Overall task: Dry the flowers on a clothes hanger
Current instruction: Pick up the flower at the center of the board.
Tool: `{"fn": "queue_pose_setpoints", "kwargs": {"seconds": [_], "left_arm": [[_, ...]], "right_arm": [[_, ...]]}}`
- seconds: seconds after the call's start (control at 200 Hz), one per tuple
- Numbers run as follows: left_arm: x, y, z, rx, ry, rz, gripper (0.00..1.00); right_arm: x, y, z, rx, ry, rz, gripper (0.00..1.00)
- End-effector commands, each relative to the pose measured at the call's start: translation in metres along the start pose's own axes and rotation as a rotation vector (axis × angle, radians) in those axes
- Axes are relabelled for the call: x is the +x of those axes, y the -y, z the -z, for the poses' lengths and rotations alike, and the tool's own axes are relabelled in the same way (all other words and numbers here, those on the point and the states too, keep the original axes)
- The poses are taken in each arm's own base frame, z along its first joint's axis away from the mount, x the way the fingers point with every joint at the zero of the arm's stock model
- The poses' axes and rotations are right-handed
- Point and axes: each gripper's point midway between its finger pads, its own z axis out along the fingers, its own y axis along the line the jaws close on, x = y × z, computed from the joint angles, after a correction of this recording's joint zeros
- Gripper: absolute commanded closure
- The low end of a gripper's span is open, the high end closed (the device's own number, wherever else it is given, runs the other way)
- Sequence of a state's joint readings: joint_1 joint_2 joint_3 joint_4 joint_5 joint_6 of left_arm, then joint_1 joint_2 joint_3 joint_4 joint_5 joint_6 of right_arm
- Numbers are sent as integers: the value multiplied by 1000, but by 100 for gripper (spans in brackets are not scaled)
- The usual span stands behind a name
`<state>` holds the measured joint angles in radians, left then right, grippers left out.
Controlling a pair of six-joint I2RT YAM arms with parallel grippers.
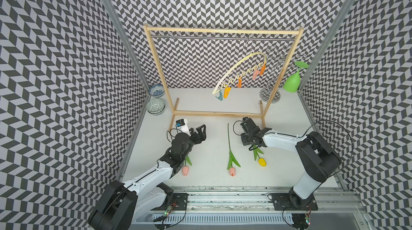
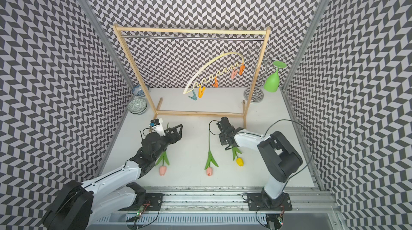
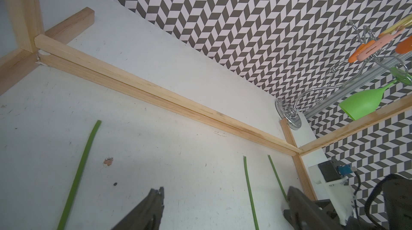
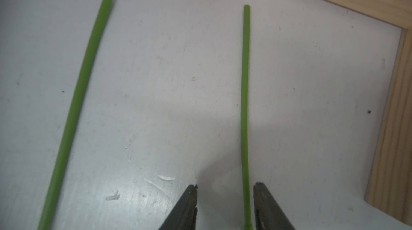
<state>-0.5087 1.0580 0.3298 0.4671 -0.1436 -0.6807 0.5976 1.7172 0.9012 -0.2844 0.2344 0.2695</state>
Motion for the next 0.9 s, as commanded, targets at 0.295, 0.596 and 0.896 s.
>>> {"fn": "queue_pose_setpoints", "kwargs": {"seconds": [0.295,0.596,0.896], "left_arm": [[-18,18,2,47,43,-10,10],[-18,18,3,46,47,-13,10],[-22,25,7,67,59,-32,14]], "right_arm": [[47,-6,-3,-46,-164,-1,68],[54,2,-2,7,-176,-1,62],[51,4,-5,36,-164,10,100]]}}
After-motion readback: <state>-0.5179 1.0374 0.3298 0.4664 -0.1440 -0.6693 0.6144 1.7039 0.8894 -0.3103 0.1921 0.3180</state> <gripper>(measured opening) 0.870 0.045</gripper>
